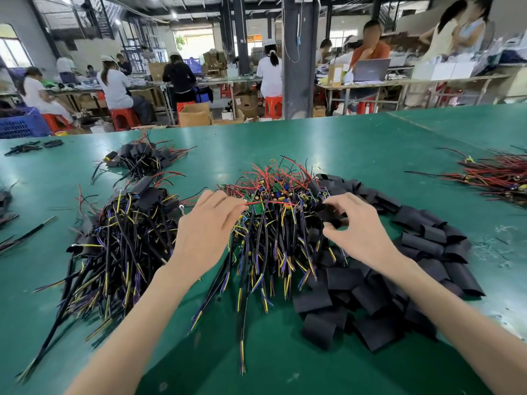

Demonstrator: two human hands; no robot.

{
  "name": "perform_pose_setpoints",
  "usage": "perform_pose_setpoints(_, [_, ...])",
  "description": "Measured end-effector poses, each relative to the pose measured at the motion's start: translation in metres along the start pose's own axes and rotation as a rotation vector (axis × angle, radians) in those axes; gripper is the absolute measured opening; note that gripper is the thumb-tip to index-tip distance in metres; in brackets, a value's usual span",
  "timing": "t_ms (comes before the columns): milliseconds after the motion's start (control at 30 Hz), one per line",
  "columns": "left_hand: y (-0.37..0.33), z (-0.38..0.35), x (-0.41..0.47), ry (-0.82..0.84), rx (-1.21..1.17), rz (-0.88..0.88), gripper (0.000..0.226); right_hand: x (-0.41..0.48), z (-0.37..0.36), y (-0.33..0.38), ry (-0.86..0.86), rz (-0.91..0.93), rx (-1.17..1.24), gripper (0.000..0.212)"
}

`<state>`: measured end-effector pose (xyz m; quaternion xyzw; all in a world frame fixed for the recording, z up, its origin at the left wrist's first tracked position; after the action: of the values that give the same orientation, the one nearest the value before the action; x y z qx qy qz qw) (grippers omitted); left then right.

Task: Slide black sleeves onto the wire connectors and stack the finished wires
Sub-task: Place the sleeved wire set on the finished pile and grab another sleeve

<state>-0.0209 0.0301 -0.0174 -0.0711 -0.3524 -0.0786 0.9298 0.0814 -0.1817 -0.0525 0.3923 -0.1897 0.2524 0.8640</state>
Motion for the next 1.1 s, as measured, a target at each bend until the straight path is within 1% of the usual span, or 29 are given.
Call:
perform_pose_setpoints(100, [0.004, 0.0, -0.005, -0.044, -0.091, 0.051, 0.053, -0.002, -0.004, 0.0, 0.035, -0.003, 0.004, 0.035])
perform_pose_setpoints(267, [-0.007, -0.001, -0.01, -0.075, -0.143, 0.0, 0.047, -0.005, -0.003, 0.006, 0.05, 0.007, 0.029, 0.034])
perform_pose_setpoints(567, [-0.016, -0.011, -0.013, -0.033, -0.171, -0.048, 0.043, -0.009, -0.005, 0.014, 0.101, 0.015, 0.082, 0.036])
perform_pose_setpoints(700, [-0.017, -0.015, -0.015, -0.002, -0.123, -0.06, 0.036, -0.009, -0.003, 0.02, 0.11, 0.041, 0.094, 0.036])
perform_pose_setpoints(800, [-0.022, -0.018, -0.016, 0.032, -0.085, -0.069, 0.037, -0.012, -0.004, 0.028, 0.128, 0.109, 0.073, 0.037])
perform_pose_setpoints(867, [-0.029, -0.02, -0.017, 0.051, -0.116, -0.103, 0.039, -0.015, -0.005, 0.034, 0.119, 0.178, 0.011, 0.038])
perform_pose_setpoints(967, [-0.041, -0.026, -0.02, 0.092, -0.175, -0.187, 0.029, -0.022, -0.009, 0.048, 0.119, 0.279, -0.076, 0.039])
perform_pose_setpoints(1000, [-0.044, -0.028, -0.021, 0.11, -0.191, -0.199, 0.029, -0.024, -0.01, 0.053, 0.11, 0.318, -0.112, 0.039])
perform_pose_setpoints(1100, [-0.05, -0.034, -0.022, 0.152, -0.265, -0.169, 0.05, -0.029, -0.013, 0.063, 0.082, 0.387, -0.19, 0.039])
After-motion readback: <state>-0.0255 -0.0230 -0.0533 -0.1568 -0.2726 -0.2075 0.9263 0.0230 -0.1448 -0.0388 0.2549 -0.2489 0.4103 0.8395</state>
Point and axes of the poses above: each hand's wrist, its own x-axis towards the middle knuckle, its own z-axis out of the back of the hand, y = z × x, the point moved 9 cm from there along x, towards the middle knuckle, and after that the axes turned 8 degrees about -z, right-handed, at the moved point
